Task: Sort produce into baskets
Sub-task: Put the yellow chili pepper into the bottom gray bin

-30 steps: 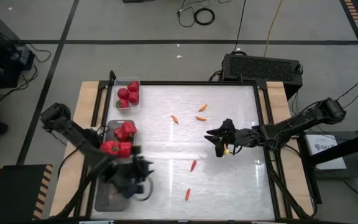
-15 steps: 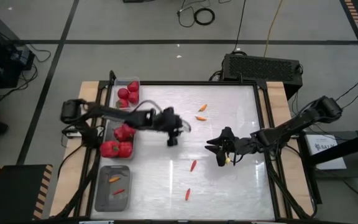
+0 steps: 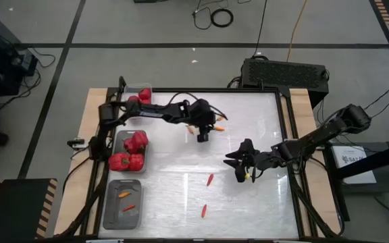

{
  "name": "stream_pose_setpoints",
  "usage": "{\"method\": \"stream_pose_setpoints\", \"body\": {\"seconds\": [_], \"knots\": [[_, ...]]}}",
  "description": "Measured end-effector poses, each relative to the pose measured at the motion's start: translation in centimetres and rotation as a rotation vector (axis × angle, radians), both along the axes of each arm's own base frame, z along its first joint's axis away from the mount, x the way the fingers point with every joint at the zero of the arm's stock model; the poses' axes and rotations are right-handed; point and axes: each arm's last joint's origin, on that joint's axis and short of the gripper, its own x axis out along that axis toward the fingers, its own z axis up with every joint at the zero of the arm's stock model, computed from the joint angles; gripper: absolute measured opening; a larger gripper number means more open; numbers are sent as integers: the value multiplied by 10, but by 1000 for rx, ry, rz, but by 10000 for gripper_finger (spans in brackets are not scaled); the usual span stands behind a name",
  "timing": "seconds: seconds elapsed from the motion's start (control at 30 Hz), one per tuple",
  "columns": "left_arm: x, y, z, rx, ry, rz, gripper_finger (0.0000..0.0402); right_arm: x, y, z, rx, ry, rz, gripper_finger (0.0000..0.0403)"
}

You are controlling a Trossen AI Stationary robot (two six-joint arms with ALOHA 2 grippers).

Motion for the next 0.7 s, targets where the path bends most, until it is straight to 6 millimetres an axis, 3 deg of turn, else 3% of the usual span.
{"method": "stream_pose_setpoints", "body": {"seconds": [0.4,0.7], "knots": [[42,14,-18,-23,53,7,145,-6,-3,-9,-85,104,-31,130],[44,15,-27,-48,93,-9,145,-7,-4,-10,-131,127,-10,130]]}}
